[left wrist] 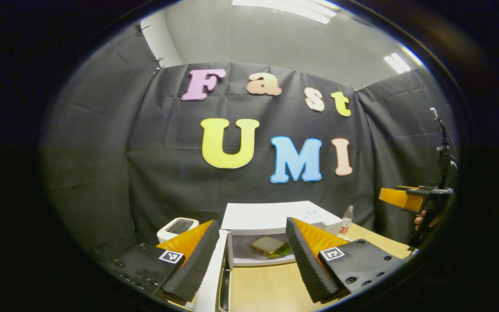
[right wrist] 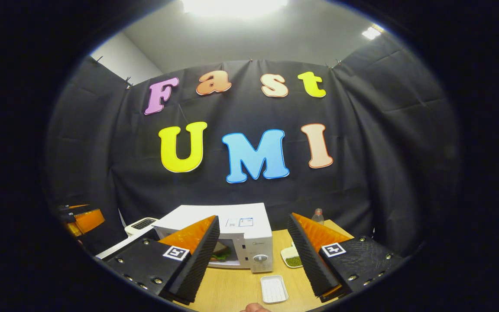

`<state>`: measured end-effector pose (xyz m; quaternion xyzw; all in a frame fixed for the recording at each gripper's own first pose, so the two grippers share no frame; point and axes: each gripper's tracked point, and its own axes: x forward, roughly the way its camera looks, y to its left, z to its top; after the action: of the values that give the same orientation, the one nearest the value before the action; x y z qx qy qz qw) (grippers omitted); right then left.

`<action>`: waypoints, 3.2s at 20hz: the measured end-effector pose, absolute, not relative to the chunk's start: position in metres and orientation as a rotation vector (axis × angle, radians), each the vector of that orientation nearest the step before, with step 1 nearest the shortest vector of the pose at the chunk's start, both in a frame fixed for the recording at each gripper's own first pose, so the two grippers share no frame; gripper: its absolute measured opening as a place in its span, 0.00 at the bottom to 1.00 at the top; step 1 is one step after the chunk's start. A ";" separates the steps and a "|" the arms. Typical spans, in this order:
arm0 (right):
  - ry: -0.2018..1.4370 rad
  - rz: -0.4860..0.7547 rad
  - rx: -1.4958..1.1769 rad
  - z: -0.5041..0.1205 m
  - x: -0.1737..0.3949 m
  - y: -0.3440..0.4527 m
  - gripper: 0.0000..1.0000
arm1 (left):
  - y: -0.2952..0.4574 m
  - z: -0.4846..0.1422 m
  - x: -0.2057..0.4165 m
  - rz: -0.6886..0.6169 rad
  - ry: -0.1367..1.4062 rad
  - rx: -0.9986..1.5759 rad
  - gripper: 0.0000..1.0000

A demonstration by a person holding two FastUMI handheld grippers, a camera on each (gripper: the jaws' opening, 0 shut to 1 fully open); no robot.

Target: Open the microwave oven with the left hand, put the food in, and close the microwave oven.

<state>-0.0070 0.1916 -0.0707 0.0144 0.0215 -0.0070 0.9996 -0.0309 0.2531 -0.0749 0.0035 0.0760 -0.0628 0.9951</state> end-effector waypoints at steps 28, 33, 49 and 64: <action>0.018 -0.012 -0.003 -0.059 -0.002 0.200 0.95 | 0.360 -0.223 -0.153 -0.153 0.533 0.068 0.07; -0.007 -0.001 0.012 -0.045 0.004 0.195 0.95 | 0.325 -0.219 -0.150 -0.190 0.526 0.054 0.07; 0.011 0.010 0.006 -0.038 0.055 0.133 0.95 | 0.175 -0.232 -0.087 -0.390 0.555 -0.002 0.07; 0.053 0.002 0.030 -0.057 0.066 0.090 0.95 | 0.083 -0.253 -0.003 -0.450 0.531 -0.103 0.07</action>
<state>0.0661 0.0903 -0.0572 0.0150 0.0266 0.0010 0.9995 -0.0032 0.0830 -0.2528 -0.0504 0.2601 -0.2203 0.9388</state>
